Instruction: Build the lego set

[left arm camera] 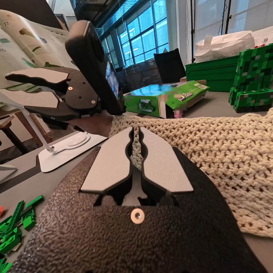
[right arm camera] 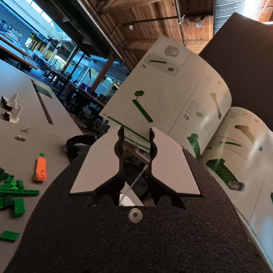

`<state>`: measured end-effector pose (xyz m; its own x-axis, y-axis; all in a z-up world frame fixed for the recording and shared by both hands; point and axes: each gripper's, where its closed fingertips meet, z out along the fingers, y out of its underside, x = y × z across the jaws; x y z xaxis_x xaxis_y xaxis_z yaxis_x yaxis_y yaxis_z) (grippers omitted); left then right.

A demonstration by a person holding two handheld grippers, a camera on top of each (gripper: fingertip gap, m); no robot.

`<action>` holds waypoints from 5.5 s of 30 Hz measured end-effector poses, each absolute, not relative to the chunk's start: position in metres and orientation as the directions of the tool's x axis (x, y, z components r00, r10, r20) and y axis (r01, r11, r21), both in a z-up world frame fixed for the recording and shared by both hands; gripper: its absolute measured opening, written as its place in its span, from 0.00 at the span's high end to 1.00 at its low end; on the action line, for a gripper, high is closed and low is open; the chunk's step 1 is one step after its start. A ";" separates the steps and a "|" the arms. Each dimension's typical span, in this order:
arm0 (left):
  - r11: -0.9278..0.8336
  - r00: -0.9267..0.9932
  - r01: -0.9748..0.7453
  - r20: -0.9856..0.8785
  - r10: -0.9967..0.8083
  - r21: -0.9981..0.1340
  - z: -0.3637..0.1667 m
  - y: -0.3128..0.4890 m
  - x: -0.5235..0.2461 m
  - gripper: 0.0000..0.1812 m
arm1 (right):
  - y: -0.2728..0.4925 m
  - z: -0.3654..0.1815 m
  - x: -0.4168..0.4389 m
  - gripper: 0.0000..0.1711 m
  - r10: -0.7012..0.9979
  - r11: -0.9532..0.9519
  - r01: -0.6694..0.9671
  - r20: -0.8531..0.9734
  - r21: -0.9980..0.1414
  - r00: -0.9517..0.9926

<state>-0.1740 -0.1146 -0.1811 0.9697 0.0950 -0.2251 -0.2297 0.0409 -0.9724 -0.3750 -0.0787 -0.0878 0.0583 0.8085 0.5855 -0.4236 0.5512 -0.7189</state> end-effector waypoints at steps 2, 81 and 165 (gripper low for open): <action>0.041 0.970 -0.229 -0.225 0.095 -0.972 -0.181 -0.115 -0.174 0.98 | -0.080 -0.089 -0.376 0.81 0.809 0.547 -0.422 0.587 -0.723 0.045; 0.050 0.973 -0.216 -0.211 0.092 -0.975 -0.179 -0.115 -0.174 0.98 | -0.083 -0.139 -0.385 0.85 0.742 0.658 -0.337 0.656 -0.673 0.140; -0.635 -0.307 -0.666 -0.919 -0.246 0.392 -0.097 -0.109 -0.476 0.95 | -0.060 -0.075 -0.415 0.96 0.347 0.922 -0.013 0.810 -0.387 0.472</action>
<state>-0.4760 -0.1085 -0.0966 -0.3074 -0.2458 -0.9193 -0.6656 -0.6349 0.3923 -0.4151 -0.0602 -0.0751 0.4722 0.3466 0.8105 -0.0130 0.9221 -0.3868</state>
